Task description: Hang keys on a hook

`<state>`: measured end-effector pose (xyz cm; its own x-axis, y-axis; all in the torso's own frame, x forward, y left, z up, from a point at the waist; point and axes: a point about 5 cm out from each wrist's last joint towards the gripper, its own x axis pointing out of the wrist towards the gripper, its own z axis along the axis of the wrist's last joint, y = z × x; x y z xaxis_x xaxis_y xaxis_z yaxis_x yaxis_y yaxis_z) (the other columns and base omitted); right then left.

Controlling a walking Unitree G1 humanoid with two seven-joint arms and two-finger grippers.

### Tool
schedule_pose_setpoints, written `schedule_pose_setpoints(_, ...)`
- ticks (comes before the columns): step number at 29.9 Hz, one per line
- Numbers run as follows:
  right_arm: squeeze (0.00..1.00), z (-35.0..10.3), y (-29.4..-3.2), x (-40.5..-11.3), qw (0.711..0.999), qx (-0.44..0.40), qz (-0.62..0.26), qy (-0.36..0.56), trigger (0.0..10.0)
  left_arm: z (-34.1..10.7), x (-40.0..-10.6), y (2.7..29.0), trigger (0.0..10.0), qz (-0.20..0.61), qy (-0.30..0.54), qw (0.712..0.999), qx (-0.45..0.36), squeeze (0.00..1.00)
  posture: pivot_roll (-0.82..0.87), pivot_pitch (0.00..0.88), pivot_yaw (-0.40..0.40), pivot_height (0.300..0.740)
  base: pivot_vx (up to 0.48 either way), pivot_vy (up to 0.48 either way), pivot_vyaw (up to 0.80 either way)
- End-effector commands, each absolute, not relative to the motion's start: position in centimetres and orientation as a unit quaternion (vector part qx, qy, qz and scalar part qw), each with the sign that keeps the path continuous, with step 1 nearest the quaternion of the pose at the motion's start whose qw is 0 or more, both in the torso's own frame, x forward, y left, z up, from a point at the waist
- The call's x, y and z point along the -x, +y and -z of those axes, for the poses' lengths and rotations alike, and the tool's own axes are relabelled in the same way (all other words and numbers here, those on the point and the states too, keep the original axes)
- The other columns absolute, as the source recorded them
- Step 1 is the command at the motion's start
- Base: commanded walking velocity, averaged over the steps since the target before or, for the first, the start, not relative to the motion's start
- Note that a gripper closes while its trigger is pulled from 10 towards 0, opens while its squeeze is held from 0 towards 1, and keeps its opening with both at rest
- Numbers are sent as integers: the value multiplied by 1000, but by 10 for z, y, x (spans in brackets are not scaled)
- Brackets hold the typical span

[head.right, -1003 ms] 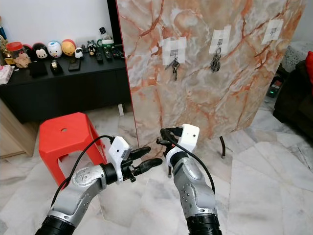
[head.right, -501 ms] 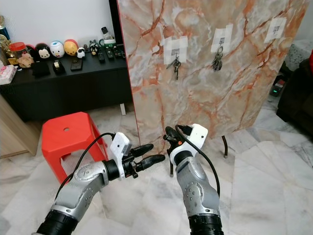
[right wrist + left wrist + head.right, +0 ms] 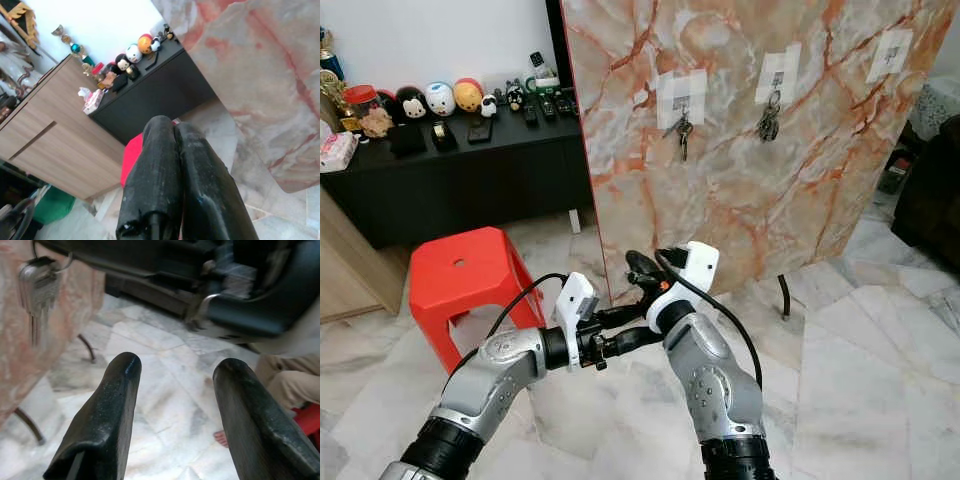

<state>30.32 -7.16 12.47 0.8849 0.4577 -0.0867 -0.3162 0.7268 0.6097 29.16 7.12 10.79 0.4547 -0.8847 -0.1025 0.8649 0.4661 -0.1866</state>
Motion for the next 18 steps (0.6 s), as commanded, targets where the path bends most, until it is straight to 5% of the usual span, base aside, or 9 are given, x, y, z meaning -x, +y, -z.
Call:
schedule_pose_setpoints(1, 0, -117, -60, -290, 911, -320, -222, 135, 10000, -112, -298, 72, 10000, 501, 81, 861, 46, 0, 21, 0, 17, 715, 0, 0, 0)
schedule_pose_setpoints(18, 0, -113, -66, -289, 917, -298, -216, 151, 10000, -114, -311, 87, 10000, 452, 64, 889, 31, 0, 21, 0, 19, 715, 0, 0, 0)
